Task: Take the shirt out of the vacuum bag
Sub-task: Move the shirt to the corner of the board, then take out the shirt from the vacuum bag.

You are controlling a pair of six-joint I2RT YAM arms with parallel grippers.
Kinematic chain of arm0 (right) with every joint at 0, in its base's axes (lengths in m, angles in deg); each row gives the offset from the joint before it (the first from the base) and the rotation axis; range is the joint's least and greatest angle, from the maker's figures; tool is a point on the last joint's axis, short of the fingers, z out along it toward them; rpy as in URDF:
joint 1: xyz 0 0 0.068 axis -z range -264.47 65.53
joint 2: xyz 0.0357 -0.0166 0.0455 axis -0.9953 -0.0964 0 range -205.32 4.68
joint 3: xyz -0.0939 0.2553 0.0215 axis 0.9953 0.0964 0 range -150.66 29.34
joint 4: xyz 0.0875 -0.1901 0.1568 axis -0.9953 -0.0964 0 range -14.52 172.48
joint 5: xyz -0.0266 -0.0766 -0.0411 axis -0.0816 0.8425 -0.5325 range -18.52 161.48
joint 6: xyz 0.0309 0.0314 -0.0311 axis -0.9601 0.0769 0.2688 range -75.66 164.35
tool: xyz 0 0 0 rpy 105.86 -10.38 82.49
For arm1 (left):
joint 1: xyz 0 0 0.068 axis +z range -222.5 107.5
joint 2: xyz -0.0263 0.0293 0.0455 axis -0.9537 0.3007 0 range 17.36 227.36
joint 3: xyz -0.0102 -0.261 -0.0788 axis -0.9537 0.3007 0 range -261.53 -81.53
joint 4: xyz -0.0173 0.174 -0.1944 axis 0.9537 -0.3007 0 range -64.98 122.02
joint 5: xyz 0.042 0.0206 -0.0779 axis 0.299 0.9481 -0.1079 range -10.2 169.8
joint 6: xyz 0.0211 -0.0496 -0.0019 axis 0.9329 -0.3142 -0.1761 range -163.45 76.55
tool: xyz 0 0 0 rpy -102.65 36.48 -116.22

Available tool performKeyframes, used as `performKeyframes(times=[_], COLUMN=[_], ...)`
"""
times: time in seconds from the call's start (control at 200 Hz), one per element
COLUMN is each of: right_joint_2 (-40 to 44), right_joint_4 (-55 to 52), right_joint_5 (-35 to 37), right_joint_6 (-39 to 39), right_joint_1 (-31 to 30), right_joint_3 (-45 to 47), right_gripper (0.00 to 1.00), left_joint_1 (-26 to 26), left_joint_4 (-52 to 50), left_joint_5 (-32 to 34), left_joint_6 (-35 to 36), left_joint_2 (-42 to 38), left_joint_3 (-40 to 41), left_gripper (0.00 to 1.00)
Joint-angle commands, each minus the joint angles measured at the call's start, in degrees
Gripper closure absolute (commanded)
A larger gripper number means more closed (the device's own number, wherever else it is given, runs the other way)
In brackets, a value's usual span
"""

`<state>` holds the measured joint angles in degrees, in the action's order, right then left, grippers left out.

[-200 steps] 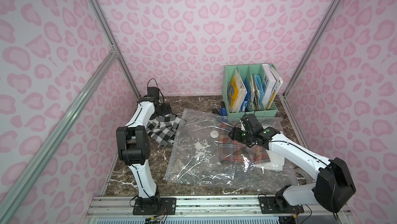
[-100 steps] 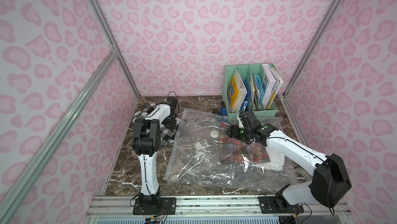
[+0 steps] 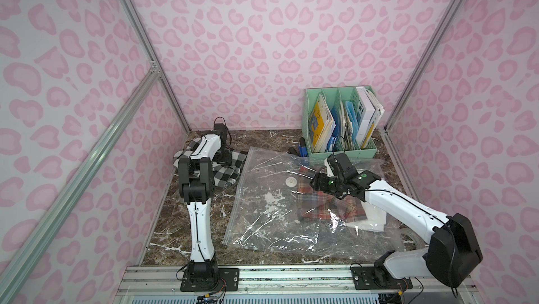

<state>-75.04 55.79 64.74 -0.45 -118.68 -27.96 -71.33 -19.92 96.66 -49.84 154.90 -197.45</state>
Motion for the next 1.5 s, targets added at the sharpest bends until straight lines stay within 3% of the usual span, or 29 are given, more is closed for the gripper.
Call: performKeyframes(times=[0.0,0.29,0.45,0.6,0.75,0.96,1.075,1.155,1.235,1.36,1.495], right_joint_2=[0.0,-1.4,-1.8,-3.1,-6.8,-19.7,-26.1,-28.6,-29.4,-30.4,-31.3], right_joint_4=[0.5,-0.7,-0.4,0.0,2.8,4.8,2.9,1.4,1.3,0.5,-0.5], right_joint_5=[-0.3,-0.1,0.0,-0.8,-4.1,-7.5,-7.6,-7.5,-7.7,-7.7,-7.7], right_joint_6=[-0.9,-0.6,-1.6,-1.8,-3.7,-4.3,-3.5,-3.4,-3.1,-2.8,-2.7], right_joint_1=[0.0,-0.3,-1.8,-5.8,-11.0,-15.9,-17.4,-17.9,-18.3,-18.7,-18.8], right_joint_3=[0.3,-1.5,-2.6,-7.3,-12.6,-24.7,-32.9,-36.2,-37.6,-38.1,-39.6], right_gripper=[0.32,0.32,0.32,0.32,0.32,0.33,0.33,0.33,0.34,0.34,0.34], left_joint_1=[-0.8,-2.9,-3.4,-1.2,0.2,0.6,2.0,4.4,5.6,5.7,5.4], left_joint_4=[-0.4,2.4,0.4,-2.4,0.6,7.9,10.9,13.0,14.4,17.6,17.6], left_joint_5=[-7.2,-17.9,-15.3,-11.5,-15.1,-24.6,-27.8,-29.8,-33.0,-42.4,-44.7], left_joint_6=[-2.9,-11.4,-11.1,-13.1,-13.0,-15.0,-16.9,-17.7,-17.4,-17.4,-15.6], left_joint_2=[6.0,10.4,9.2,0.7,-14.7,-34.3,-39.0,-40.5,-40.8,-39.9,-39.6], left_joint_3=[-5.6,-12.6,-12.7,-10.9,1.9,33.0,46.5,51.6,53.7,55.8,58.0], left_gripper=[0.01,0.02,0.02,0.02,0.02,0.02,0.02,0.00,0.08,0.28,0.43])
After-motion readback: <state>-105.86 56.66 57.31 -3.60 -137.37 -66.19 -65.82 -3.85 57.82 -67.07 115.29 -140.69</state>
